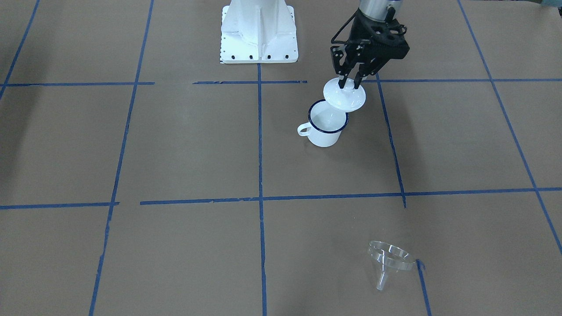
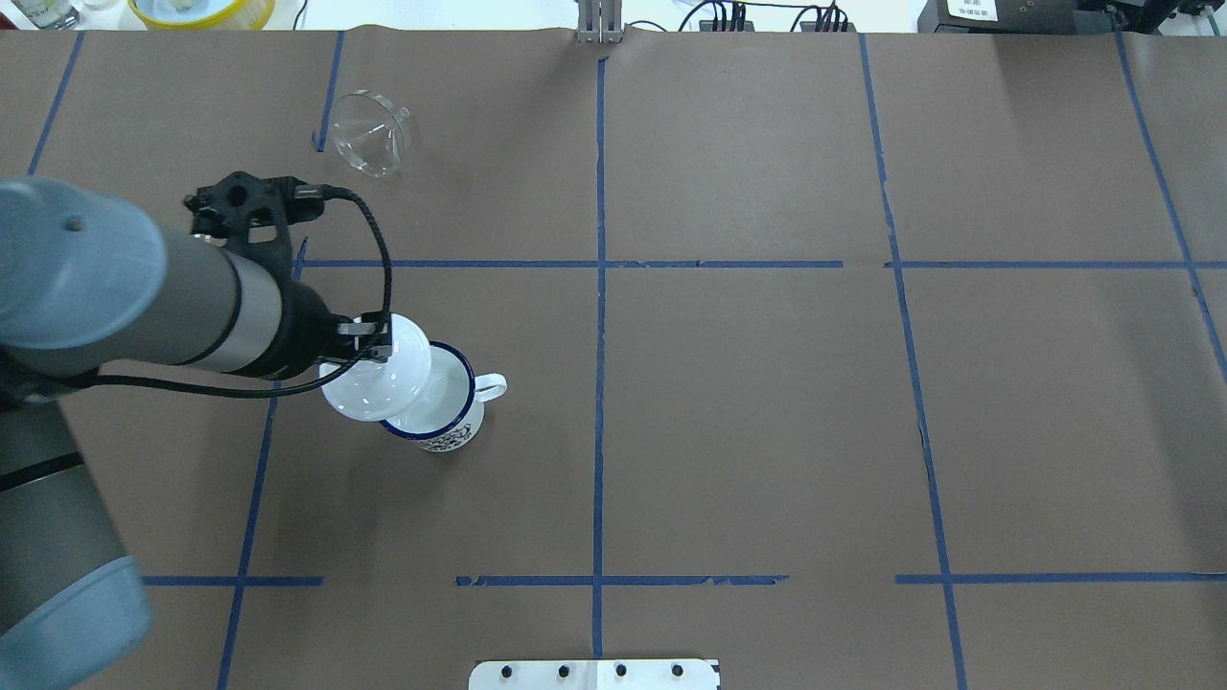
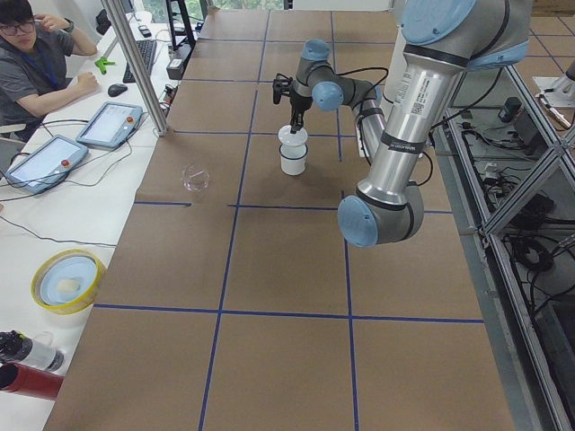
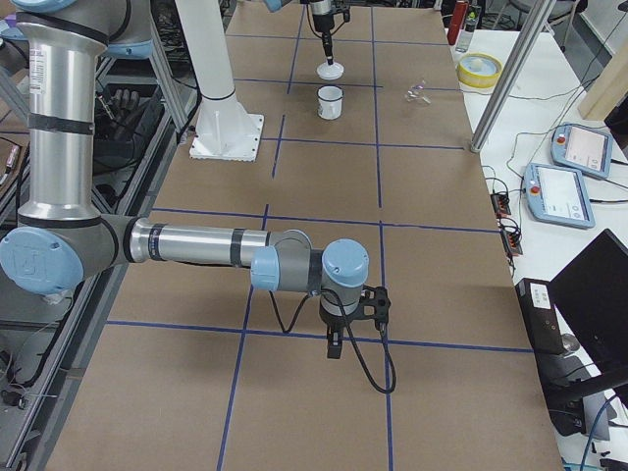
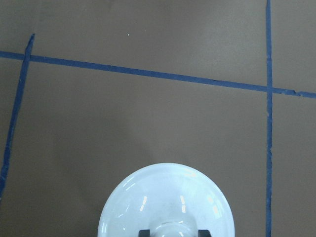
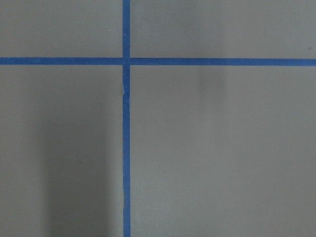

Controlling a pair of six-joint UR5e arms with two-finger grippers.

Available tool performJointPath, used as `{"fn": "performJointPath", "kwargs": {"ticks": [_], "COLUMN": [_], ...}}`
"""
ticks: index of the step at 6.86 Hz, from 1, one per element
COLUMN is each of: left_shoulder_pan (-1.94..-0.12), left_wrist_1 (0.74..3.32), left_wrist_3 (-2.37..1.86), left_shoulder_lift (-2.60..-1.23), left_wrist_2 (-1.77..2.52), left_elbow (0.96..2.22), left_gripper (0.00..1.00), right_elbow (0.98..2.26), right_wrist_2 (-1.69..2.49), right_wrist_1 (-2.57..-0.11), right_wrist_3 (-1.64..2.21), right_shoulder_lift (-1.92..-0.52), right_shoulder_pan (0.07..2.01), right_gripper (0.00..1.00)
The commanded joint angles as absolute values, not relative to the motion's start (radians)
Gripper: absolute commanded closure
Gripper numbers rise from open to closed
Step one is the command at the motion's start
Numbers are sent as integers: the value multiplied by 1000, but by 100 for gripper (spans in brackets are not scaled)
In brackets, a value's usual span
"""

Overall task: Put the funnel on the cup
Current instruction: 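Lift the lid off the mug and carry it nearer the robot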

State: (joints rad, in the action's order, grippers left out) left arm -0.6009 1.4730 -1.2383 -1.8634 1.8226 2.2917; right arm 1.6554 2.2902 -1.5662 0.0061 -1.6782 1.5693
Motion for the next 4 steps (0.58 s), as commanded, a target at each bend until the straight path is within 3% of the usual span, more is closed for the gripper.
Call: {"fn": "performJointPath", "kwargs": {"ticks": [1,2,4], "left_shoulder_pan": [-598,-585,-519], "left_wrist_1": [1696,1900,1986], "left_wrist_3": [-1219,-1229,-1283], "left_shoulder_lift": [-1562,-1460,-1475], "left_wrist_2": [1824,1824,1812], "left_elbow": [2378,2323,2177], "left_gripper": [100,100,100], "right_elbow": [1655,1655,1655], "right_wrist_2": [2290,2290,2290], "right_wrist_1": [-1566,-1566,-1566], "right_wrist_3": [6,6,6], "right_shoulder_lift": [-1678,-1678,-1678], "right_shoulder_pan": [1569,1569,1569], "right_gripper": [0,0,0]}}
